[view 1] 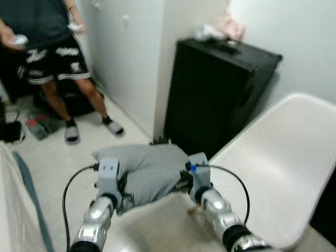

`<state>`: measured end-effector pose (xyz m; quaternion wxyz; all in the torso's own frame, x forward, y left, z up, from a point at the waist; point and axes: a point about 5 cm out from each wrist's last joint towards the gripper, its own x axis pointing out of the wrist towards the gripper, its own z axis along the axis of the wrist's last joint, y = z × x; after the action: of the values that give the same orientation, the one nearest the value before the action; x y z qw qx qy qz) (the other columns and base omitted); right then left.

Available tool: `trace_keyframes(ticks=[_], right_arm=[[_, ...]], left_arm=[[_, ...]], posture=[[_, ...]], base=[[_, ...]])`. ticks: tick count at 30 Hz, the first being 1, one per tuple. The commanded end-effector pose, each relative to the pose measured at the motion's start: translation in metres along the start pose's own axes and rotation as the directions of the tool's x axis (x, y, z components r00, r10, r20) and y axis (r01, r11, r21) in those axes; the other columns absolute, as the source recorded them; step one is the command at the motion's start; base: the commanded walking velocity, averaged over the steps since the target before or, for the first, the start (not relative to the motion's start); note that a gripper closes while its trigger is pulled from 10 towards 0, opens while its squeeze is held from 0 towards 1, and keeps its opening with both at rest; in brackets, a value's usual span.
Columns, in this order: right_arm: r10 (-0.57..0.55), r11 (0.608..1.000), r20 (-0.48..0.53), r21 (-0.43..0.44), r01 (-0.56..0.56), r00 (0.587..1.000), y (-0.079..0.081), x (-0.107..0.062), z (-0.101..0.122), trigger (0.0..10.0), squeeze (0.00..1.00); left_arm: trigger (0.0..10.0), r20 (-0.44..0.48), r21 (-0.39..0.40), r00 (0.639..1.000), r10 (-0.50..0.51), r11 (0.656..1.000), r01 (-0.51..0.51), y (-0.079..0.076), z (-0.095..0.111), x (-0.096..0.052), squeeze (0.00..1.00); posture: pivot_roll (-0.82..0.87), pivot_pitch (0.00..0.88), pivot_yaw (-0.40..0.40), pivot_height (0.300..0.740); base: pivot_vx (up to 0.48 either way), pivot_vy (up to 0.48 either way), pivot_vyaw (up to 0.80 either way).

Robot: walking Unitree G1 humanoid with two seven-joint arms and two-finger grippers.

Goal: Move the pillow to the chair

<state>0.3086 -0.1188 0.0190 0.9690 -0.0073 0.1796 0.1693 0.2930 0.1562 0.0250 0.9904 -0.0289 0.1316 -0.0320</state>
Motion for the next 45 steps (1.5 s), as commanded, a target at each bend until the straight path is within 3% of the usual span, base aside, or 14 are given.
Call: trace_keyframes(ticks=[1, 13, 21, 29, 32, 35, 40, 45], right_arm=[[-0.078, 0.997, 0.018, 0.03, 0.077, 0.997, -0.016, -0.003, 0.003, 10.0, 0.0], [-0.123, 0.992, 0.05, 0.046, 0.121, 0.991, -0.023, -0.003, 0.009, 10.0, 0.0], [-0.158, 0.986, 0.083, 0.069, 0.153, 0.984, -0.025, -0.002, 0.016, 10.0, 0.0], [-0.187, 0.98, 0.063, 0.081, 0.182, 0.98, -0.028, -0.004, 0.011, 10.0, 0.0], [-0.193, 0.979, 0.062, 0.085, 0.187, 0.979, -0.029, -0.005, 0.009, 10.0, 0.0], [-0.195, 0.978, 0.061, 0.087, 0.189, 0.979, -0.029, -0.006, 0.008, 10.0, 0.0], [-0.194, 0.978, 0.056, 0.088, 0.189, 0.979, -0.027, -0.006, 0.006, 10.0, 0.0], [-0.194, 0.978, 0.058, 0.088, 0.188, 0.979, -0.027, -0.006, 0.006, 10.0, 0.0]], left_arm=[[10.0, 0.023, 0.001, 0.998, 0.063, 0.998, -0.063, 0.015, 0.005, -0.001, 0.0], [10.0, 0.028, -0.002, 0.997, 0.068, 0.998, -0.068, 0.014, 0.006, -0.001, 0.0], [10.0, -0.001, -0.02, 0.994, 0.112, 0.994, -0.112, 0.024, 0.001, -0.004, 0.0], [10.0, -0.106, -0.005, 0.977, 0.184, 0.983, -0.186, 0.028, -0.007, -0.001, 0.0], [10.0, -0.151, -0.109, 0.976, 0.156, 0.979, -0.173, 0.026, -0.01, -0.001, 0.0], [10.0, -0.145, -0.176, 0.983, 0.114, 0.975, -0.139, 0.024, -0.009, -0.001, 0.0], [10.0, -0.057, -0.095, 0.992, 0.112, 0.989, -0.117, 0.025, 0.001, -0.002, 0.0], [10.0, -0.025, -0.083, 0.994, 0.105, 0.991, -0.107, 0.023, 0.007, -0.002, 0.0]], posture=[[0.06, 0.039, -0.031, 0.74], [0.07, 0.048, -0.034, 0.74], [0.07, 0.046, -0.024, 0.74], [0.07, 0.047, -0.008, 0.74], [0.07, 0.045, -0.004, 0.74], [0.07, 0.047, -0.007, 0.74], [0.08, 0.047, -0.011, 0.74], [0.08, 0.051, -0.014, 0.74]], base=[[0.0, 0.0, -0.8], [0.0, 0.0, -0.8], [0.0, 0.0, -0.8], [0.0, 0.0, -0.8], [0.0, 0.0, -0.8], [0.0, 0.0, -0.8], [0.0, 0.0, -0.8], [0.0, 0.0, -0.8]])
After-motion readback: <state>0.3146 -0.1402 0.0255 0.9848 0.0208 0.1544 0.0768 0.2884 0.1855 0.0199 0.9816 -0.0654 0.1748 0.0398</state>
